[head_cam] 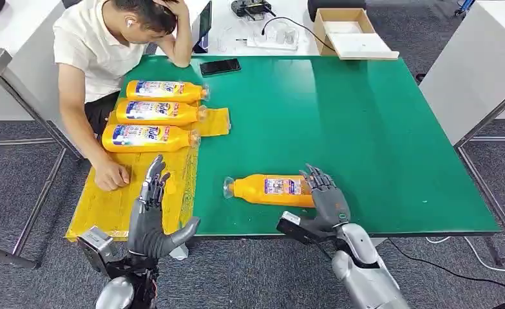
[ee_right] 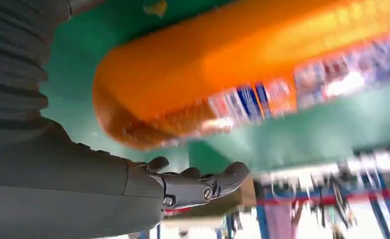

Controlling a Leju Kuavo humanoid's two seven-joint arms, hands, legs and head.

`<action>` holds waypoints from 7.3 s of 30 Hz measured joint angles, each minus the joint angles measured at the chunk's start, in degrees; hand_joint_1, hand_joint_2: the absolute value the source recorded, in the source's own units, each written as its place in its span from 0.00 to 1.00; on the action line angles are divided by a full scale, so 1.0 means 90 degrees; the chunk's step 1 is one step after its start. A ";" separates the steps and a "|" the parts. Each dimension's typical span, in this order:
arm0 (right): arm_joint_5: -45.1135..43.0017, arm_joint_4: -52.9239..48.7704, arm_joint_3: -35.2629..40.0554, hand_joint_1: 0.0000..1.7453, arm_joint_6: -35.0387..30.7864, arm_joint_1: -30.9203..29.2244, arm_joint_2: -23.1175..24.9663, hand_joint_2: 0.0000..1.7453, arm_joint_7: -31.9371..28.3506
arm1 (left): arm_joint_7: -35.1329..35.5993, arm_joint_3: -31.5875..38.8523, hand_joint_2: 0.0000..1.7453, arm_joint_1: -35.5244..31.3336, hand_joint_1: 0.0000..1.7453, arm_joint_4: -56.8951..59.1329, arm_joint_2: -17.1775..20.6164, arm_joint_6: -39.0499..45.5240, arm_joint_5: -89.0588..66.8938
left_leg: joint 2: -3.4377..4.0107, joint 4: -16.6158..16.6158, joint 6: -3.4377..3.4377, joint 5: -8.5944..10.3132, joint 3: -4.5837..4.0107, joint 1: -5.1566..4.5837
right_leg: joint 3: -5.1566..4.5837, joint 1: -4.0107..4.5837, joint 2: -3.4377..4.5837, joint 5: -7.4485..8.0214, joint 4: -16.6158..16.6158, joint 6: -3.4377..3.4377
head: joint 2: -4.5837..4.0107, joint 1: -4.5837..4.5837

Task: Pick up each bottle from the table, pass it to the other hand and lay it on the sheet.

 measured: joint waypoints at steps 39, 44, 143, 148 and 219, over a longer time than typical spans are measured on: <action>0.0087 0.1875 0.1357 0.98 0.1828 -0.1812 -0.0284 1.00 0.0468 | 0.0107 -0.0046 1.00 -0.0245 0.00 0.0287 -0.0160 -0.0136 -0.0131 | 0.0012 0.0000 0.0000 0.0000 0.0053 0.0000 | 0.0041 0.0001 0.0002 0.0002 -0.0002 0.0000 | 0.0000 -0.0005; -0.0111 0.2204 0.1500 1.00 0.2063 -0.2019 -0.0296 1.00 0.0340 | 0.0104 -0.0134 1.00 -0.0369 0.00 0.0400 -0.0160 -0.0184 -0.0039 | 0.0016 0.0000 0.0001 -0.0002 0.0082 0.0000 | 0.0064 0.0002 0.0003 0.0001 -0.0006 -0.0002 | 0.0000 -0.0002; -0.3619 0.0750 0.1965 0.00 0.0507 -0.0053 0.2006 0.00 -0.2839 | 0.0855 -0.0665 1.00 -0.0675 1.00 0.1022 0.0182 -0.1518 0.2162 | 0.0011 0.0000 -0.0007 -0.0014 0.0015 0.0012 | 0.0004 0.0008 0.0014 -0.0004 0.0000 -0.0003 | 0.0000 -0.0002; -0.3596 0.0777 0.1989 0.00 0.0083 0.0039 0.2016 0.00 -0.2985 | 0.0944 -0.0593 1.00 -0.0713 1.00 0.1078 0.0180 -0.1520 0.2511 | 0.0009 0.0000 -0.0007 -0.0014 0.0014 0.0012 | 0.0004 0.0008 0.0013 -0.0004 0.0000 -0.0003 | 0.0000 0.0002; -0.4116 -0.1671 0.0517 0.00 -0.2152 0.1765 0.1790 0.00 -0.3400 | 0.1768 0.0206 1.00 -0.3272 0.00 0.5202 0.0991 0.1472 -0.6283 | 0.0004 0.0000 -0.0004 -0.0007 0.0009 0.0013 | 0.0008 0.0007 0.0011 -0.0002 0.0003 -0.0004 | 0.0000 0.0000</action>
